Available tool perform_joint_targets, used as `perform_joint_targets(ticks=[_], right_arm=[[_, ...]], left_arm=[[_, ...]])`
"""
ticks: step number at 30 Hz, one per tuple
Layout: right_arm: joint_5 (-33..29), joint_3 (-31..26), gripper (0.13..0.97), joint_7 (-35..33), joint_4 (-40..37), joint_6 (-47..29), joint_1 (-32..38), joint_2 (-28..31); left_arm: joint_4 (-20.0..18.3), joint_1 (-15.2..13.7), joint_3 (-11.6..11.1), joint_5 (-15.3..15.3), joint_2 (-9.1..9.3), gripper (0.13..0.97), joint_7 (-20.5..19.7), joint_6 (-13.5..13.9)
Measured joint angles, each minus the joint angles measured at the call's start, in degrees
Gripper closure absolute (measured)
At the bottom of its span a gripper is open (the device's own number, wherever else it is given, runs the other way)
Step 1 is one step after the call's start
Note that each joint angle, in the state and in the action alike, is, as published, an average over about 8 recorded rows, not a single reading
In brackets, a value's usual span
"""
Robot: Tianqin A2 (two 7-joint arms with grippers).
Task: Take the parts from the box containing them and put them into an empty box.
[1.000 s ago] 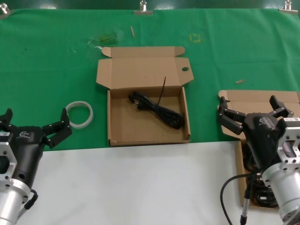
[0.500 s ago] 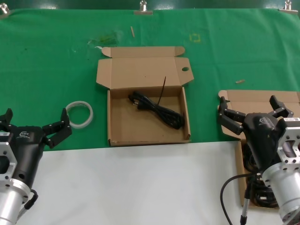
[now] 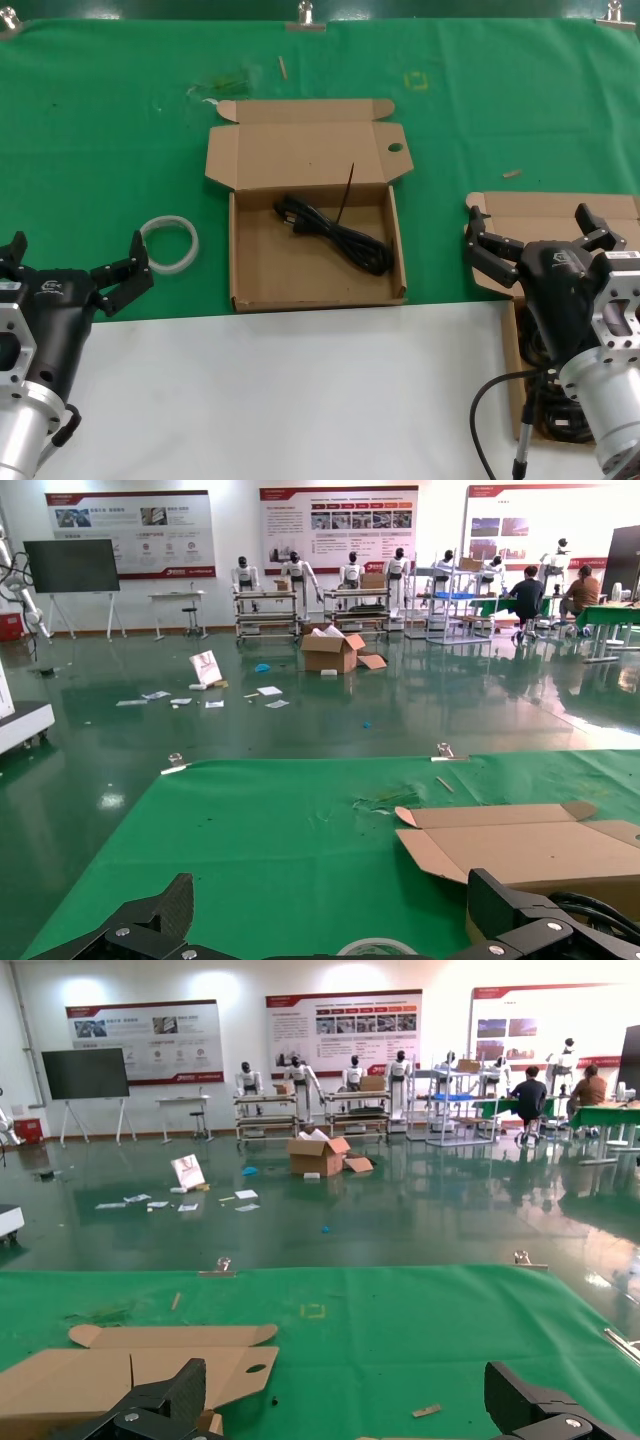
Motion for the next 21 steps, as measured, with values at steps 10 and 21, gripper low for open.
perform_joint_targets(ticks=[10,21], right_arm=[[0.0,0.0,0.129,0.0,0.0,0.0,0.0,0.0],[0.0,0.0,0.129,0.0,0.0,0.0,0.0,0.0]], left_arm=[[0.0,0.0,0.0,0.0,0.00,0.132,0.0,0.0],[0.0,0.0,0.0,0.0,0.00,0.132,0.0,0.0]])
